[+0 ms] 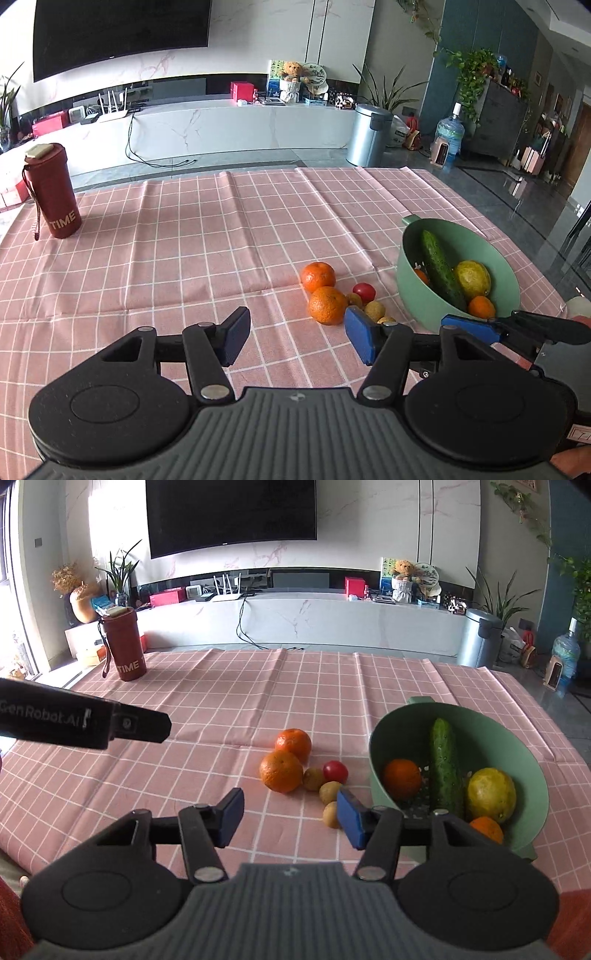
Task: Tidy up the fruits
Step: 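Withdraw both tools from the colander back toward the remaining fruit, then grasp a mandarin with the left tool while the right tool grasps a kumquat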
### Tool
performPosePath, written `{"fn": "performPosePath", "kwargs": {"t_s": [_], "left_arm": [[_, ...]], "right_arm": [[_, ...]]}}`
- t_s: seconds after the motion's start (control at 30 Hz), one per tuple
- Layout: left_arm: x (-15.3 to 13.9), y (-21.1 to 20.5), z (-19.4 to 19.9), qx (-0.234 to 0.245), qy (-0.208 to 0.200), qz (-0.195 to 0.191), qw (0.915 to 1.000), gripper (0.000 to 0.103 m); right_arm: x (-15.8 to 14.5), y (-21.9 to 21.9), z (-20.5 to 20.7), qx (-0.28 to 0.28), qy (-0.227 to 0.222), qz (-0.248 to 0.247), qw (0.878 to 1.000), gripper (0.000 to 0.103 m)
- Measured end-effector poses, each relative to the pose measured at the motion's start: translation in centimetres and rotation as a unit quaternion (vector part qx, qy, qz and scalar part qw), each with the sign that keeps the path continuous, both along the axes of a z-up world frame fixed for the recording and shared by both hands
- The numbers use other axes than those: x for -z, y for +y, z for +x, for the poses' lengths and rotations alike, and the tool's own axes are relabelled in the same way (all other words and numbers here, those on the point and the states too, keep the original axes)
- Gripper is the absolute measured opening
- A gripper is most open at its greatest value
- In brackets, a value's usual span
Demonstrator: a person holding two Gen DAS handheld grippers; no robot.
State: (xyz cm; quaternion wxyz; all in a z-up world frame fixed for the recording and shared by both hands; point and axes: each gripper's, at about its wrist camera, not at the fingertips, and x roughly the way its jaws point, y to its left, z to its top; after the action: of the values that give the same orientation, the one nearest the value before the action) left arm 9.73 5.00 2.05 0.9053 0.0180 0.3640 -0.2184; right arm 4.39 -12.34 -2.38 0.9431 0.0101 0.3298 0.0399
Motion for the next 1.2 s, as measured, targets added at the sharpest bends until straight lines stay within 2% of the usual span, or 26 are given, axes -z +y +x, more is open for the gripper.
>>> {"fn": "performPosePath", "kwargs": {"t_s": [0.17,0.27,0.47,0.67,0.83,1.2], "left_arm": [[2.1,-0.2,0.6,0.002,0.010,-0.011,0.9999,0.067],[3.2,-1.1,0.9,0.018,0.015,-0.014,0.9996,0.066],[4.8,-3.3,1.9,0.046,0.015,0.003,0.9988,0.066],[5.9,-3.9,3.7,0.055,0.018,-0.003,0.9983,0.066],[7.3,-4.9,5.8,0.048,0.042,-0.009,0.9979,0.066],[9.3,-6.0,7.8,0.056,0.071,-0.013,0.9958,0.066]], "right_arm": [[1.0,0.3,0.5,0.010,0.001,-0.008,1.000,0.047],[1.2,-0.2,0.6,0.031,0.001,-0.010,0.999,0.046],[2.6,-1.7,1.5,0.080,0.024,0.025,0.996,0.046],[3.7,-2.4,2.9,0.130,0.032,0.047,0.990,0.044],[4.7,-2.2,4.2,0.140,0.054,0.048,0.988,0.042],[6.1,-2.0,6.1,0.159,0.064,0.043,0.984,0.038]]}}
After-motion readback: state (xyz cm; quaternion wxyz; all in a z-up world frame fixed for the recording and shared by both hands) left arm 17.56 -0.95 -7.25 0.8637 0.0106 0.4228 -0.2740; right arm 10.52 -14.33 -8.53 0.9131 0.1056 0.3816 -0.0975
